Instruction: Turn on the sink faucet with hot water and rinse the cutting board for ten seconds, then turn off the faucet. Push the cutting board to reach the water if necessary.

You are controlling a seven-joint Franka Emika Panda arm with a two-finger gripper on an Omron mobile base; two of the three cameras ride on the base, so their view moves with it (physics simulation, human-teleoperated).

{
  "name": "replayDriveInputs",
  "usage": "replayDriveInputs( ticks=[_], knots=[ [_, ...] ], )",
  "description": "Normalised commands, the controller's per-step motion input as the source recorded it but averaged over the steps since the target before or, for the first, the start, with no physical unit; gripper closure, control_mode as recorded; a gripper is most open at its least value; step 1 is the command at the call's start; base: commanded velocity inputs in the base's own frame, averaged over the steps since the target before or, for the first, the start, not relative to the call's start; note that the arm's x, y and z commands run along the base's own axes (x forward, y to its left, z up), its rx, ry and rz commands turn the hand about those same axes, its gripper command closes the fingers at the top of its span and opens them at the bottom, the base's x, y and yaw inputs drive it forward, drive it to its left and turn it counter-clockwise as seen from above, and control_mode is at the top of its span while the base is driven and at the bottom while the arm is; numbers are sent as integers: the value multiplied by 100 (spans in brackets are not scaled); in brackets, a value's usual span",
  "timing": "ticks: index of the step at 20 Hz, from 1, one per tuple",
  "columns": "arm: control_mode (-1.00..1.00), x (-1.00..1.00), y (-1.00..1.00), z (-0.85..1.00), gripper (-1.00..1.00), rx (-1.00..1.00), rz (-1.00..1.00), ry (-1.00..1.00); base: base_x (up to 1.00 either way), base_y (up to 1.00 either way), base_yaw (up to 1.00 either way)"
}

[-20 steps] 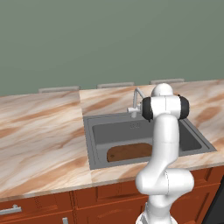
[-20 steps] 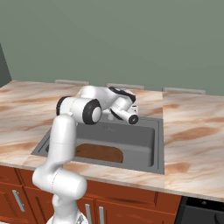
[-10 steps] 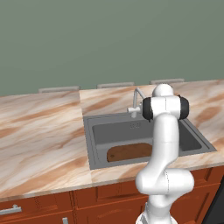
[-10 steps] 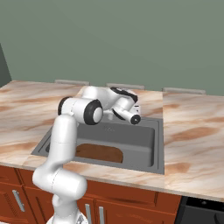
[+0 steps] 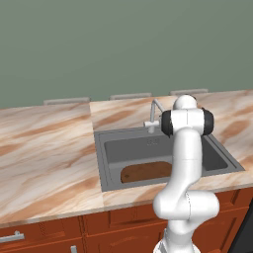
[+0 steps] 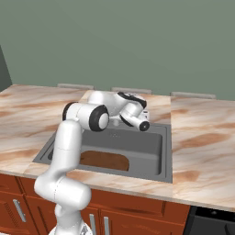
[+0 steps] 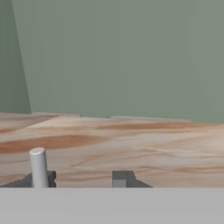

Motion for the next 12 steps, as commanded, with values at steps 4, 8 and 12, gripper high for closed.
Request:
replayDriveInputs(
  ticks=[4,8,12],
  knots=[
    [-100,-7,-64,0,100,3,0,0,0,0,0],
    [-100,-12,-68,0,100,3,0,0,0,0,0],
    [-100,-16,-69,0,100,4,0,0,0,0,0]
  ],
)
